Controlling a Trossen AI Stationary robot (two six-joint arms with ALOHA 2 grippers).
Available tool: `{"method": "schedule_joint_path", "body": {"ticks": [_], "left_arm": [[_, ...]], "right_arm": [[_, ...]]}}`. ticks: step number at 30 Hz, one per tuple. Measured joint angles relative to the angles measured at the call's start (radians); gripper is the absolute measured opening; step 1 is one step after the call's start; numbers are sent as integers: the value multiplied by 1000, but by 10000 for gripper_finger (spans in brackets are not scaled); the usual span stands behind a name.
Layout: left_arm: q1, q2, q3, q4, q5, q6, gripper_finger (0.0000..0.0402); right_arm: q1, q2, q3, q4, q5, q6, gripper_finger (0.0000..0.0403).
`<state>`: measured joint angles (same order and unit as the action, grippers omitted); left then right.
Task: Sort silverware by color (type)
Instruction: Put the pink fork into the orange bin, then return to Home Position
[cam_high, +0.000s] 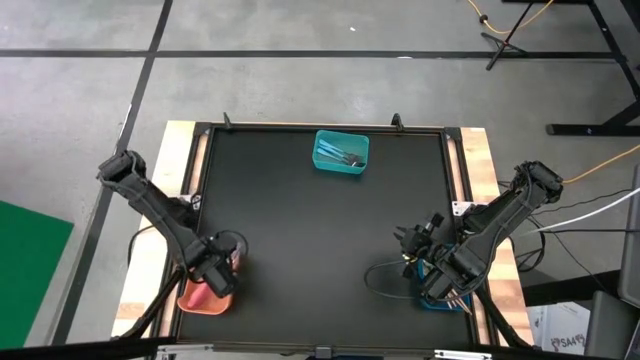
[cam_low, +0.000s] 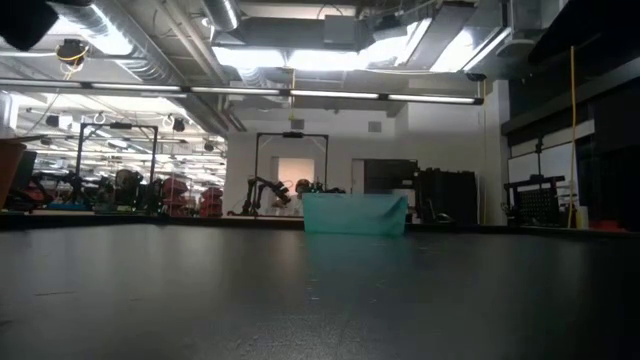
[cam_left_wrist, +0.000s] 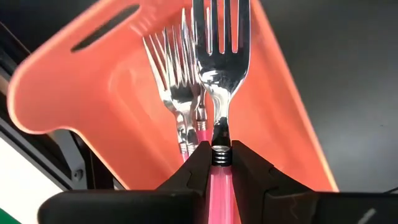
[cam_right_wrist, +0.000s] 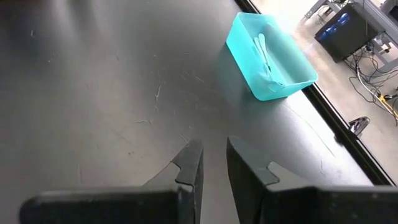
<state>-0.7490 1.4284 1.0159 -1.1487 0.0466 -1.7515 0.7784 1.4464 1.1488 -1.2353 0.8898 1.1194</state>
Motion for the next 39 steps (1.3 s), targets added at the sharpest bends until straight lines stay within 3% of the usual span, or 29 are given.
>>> {"method": "schedule_joint_path", "body": {"ticks": [8, 26, 33, 39], "left_arm": [[-45, 0, -45, 40, 0, -53, 40], [-59, 1, -46, 48, 5, -71, 119], [-37, -20, -8, 66, 34, -30, 76], [28, -55, 107, 75, -142, 156, 9]], "right_arm": [[0, 0, 0, 1, 0, 0, 62], [0, 0, 0, 4, 0, -2, 62], [0, 0, 0, 3, 0, -37, 62], [0, -45, 0, 3, -9, -134, 62]]}}
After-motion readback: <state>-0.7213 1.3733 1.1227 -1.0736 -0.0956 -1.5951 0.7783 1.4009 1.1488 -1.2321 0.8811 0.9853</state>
